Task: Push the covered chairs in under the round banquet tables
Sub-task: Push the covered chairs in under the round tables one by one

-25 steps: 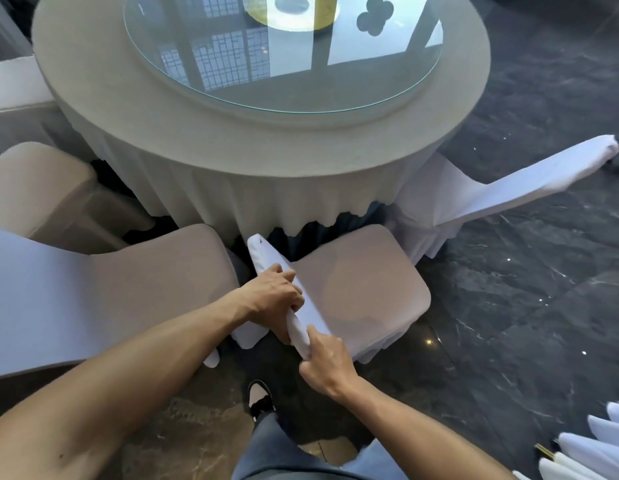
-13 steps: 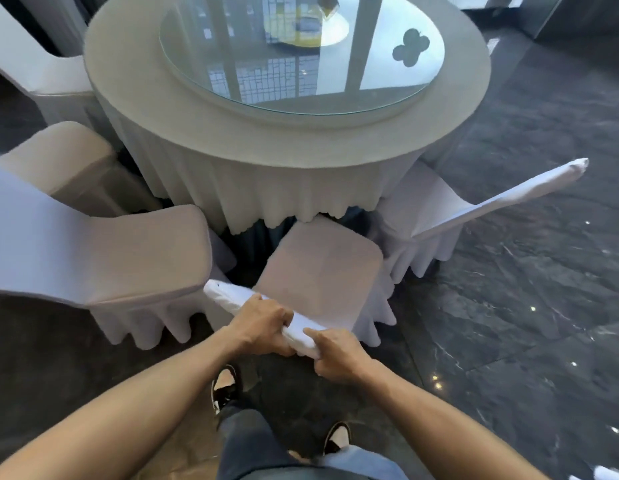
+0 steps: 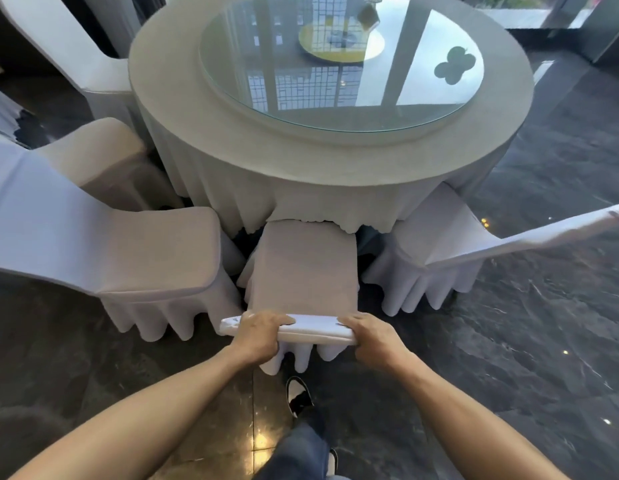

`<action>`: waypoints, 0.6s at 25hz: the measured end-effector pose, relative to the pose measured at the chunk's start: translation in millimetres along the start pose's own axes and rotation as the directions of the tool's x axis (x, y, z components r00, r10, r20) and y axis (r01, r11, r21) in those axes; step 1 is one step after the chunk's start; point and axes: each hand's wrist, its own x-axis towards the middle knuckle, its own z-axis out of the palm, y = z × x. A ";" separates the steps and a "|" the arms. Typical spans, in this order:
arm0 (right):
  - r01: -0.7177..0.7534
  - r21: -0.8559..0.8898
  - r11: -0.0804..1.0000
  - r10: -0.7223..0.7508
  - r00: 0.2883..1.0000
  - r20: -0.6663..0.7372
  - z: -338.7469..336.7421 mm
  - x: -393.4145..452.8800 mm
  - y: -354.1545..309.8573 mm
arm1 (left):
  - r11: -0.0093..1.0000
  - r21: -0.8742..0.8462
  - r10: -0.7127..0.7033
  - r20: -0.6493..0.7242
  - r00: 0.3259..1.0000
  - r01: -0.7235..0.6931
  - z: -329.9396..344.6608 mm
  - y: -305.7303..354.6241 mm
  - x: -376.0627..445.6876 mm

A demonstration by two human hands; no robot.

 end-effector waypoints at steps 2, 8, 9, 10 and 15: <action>-0.029 0.006 1.000 0.029 0.999 -0.020 -8.2 16.9 11.4 | 1.000 -0.002 -0.017 0.010 1.000 0.017 -3.7 10.8 22.4; -0.090 -0.047 0.995 0.088 0.995 -0.057 -51.3 75.1 41.0 | 0.997 -0.033 -0.070 -0.044 0.997 0.069 -27.4 26.5 86.1; -0.099 -0.055 0.994 0.096 0.994 -0.060 -56.9 83.8 45.2 | 0.997 -0.024 -0.075 -0.040 0.996 0.075 -32.1 29.4 96.4; -0.108 -0.072 0.992 0.104 0.993 -0.060 -63.7 92.1 48.2 | 0.997 -0.002 -0.076 -0.039 0.996 0.076 -37.3 31.2 106.6; -0.145 -0.073 0.987 0.138 0.986 -0.091 -90.5 129.4 62.4 | 0.996 -0.009 -0.092 -0.055 0.994 0.091 -59.1 36.9 146.3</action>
